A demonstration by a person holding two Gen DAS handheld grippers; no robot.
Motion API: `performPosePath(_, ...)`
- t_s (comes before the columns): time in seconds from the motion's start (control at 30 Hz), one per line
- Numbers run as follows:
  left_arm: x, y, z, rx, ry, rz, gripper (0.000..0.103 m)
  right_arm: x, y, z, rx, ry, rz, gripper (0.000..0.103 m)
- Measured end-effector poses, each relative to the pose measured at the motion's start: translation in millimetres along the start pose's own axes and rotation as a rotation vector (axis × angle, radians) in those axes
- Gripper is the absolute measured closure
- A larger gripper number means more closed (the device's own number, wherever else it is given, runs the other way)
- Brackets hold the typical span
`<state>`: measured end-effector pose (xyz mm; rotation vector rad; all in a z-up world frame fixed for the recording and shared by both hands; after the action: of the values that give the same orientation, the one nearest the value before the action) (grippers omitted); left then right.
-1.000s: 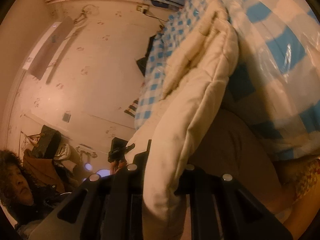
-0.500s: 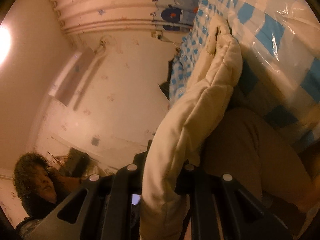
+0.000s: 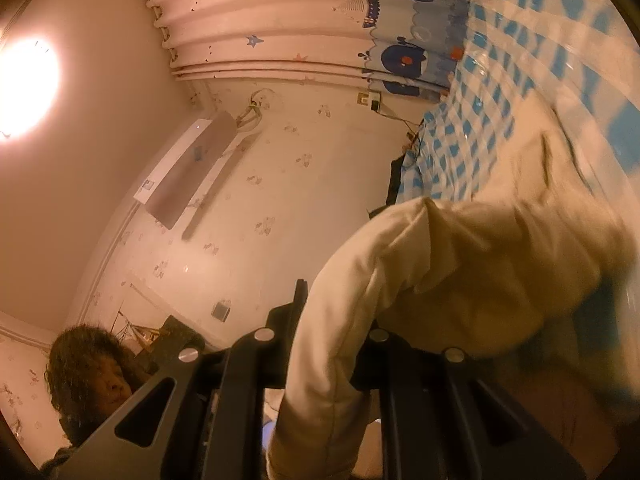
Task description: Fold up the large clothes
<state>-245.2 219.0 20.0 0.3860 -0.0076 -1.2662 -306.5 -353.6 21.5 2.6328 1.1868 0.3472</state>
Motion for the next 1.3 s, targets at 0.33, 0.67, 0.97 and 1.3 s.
performPosePath(0.33, 47.1, 108.1, -14.5, -0.039, 0.005, 0.075, 0.094, 57.9, 96.9, 36.5, 0.049, -0.098, 0.063, 0.088)
performPosePath(0.67, 98.8, 196.6, -38.0, -0.061, 0.02, 0.129, 0.094, 101.8, 169.9, 81.3, 0.086, -0.205, 0.091, 0.088)
performPosePath(0.97, 141.0, 241.4, -97.6, -0.123, 0.123, 0.147, 0.093, 135.5, 207.1, 154.0, 0.16, -0.357, 0.091, 0.088)
performPosePath(1.3, 173.1, 251.4, -178.5, -0.269, 0.207, 0.132, 0.088, 147.3, 209.3, 233.7, 0.308, -0.463, 0.06, 0.073)
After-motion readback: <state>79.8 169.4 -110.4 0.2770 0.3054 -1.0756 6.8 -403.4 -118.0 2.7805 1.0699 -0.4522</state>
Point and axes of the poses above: each gripper's, at about its wrist camera, not at the fingertips, and x roughly the way its jaws point, z to its right, y to its top, the point moved 6 cm from there along x, roughly the way its jaws point, and after that the axes turned 7 degrees about -y, right-handed, at the moved point
